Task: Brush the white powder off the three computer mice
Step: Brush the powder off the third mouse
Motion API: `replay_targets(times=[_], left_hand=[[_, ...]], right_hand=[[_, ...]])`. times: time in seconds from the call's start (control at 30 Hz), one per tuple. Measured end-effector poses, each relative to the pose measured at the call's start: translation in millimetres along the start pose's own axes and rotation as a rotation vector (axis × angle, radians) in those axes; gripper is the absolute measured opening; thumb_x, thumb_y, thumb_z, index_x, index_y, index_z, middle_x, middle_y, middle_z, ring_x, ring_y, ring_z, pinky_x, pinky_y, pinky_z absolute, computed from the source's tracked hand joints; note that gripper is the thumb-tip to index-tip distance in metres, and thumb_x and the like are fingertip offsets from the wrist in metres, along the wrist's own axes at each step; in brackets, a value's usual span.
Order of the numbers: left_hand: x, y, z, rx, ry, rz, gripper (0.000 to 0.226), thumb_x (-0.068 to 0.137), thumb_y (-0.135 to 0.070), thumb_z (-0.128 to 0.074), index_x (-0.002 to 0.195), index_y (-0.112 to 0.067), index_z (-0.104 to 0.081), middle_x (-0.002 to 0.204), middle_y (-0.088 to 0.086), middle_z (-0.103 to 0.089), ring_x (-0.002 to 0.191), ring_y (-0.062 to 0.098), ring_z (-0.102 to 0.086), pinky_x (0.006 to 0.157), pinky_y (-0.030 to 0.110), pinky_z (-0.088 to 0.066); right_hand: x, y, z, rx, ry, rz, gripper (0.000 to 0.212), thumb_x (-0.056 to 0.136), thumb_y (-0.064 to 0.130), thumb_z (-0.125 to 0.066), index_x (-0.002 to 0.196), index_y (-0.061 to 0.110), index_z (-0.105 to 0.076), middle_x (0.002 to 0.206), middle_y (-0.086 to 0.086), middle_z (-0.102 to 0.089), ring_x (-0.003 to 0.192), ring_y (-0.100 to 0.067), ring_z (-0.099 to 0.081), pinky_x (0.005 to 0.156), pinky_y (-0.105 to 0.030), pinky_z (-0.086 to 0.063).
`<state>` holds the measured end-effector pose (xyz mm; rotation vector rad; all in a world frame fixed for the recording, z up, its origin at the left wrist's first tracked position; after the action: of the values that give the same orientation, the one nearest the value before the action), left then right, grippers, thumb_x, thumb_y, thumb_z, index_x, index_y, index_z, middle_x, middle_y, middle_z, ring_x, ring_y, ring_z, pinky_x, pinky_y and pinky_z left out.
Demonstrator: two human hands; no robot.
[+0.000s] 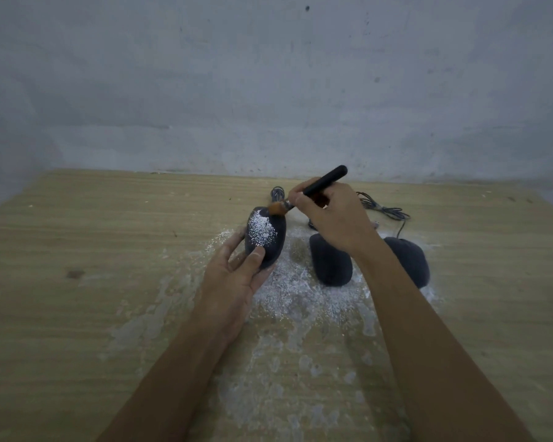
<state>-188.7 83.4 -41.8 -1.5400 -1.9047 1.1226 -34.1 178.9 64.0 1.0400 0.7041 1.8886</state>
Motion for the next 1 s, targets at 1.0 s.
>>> replay_targets(times=[1.0], left_hand=[[0.3,-1.9,4.9,-0.019,-0.040,-0.037,0.044,0.092,0.008,-0.061,0.125,-0.020,-0.060,0.103,0.015,-0.078,0.098,0.027,-0.076,0.083,0.036,-0.062]], right_hand=[[-4.9,20.2,2.2,-0.048,0.124,0.023,0.012,0.095,0.027,-0.070,0.093,0.019,-0.078,0.072,-0.017,-0.068,0.057,-0.022,-0.054,0.055,-0.040,-0.047]])
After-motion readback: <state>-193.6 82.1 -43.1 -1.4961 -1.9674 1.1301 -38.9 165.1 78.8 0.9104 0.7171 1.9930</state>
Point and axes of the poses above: each hand's wrist, its own x-axis towards the middle knuckle, its own z-axis out of the back of the hand, y = z × x, the point moved 8 cm from there along x, towards the middle knuckle
